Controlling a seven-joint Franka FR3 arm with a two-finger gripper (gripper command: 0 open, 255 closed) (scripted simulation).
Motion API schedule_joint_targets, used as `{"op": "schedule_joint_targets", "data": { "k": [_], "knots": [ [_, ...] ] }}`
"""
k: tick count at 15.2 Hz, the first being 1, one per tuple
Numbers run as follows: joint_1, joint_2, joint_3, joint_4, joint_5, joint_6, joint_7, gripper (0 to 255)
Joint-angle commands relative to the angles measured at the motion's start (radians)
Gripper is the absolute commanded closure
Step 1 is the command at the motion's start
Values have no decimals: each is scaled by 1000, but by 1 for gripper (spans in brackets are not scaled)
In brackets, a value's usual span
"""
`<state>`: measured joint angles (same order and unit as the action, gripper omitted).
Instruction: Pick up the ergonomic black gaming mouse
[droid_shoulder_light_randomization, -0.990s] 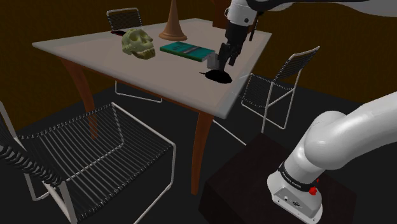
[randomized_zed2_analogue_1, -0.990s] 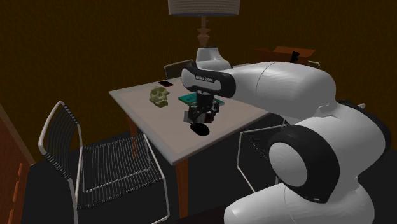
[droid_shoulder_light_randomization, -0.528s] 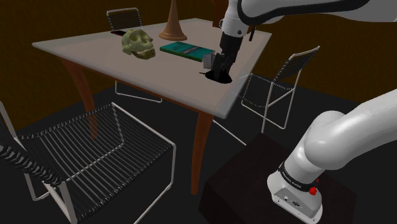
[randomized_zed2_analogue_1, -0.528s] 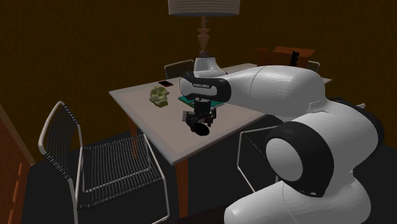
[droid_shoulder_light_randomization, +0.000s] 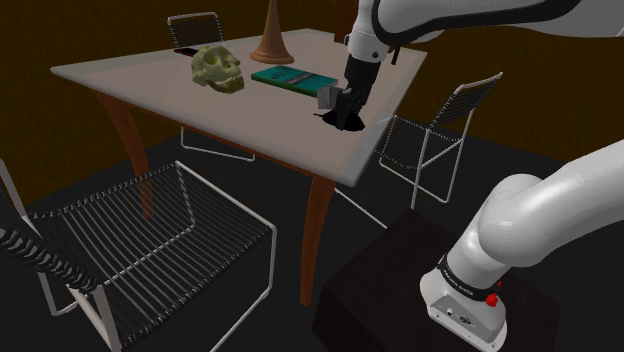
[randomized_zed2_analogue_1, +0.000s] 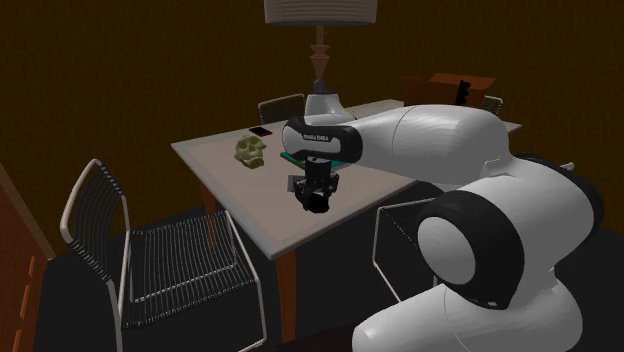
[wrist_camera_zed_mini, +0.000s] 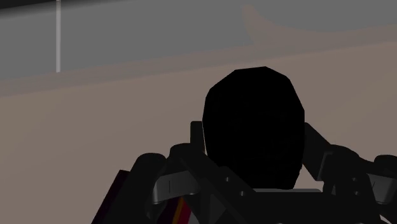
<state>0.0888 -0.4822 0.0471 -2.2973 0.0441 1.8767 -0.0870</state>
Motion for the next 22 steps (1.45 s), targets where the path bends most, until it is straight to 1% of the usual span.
{"op": "schedule_joint_targets", "data": {
  "k": [1,5,20,22],
  "knots": [
    [0,0,0,-1,0,0,0,255],
    [0,0,0,0,0,-1,0,255],
    [-2,16,-3,215,-4,-200,4,255],
    [-2,17,-3,218,-4,-202,4,255]
  ]
}}
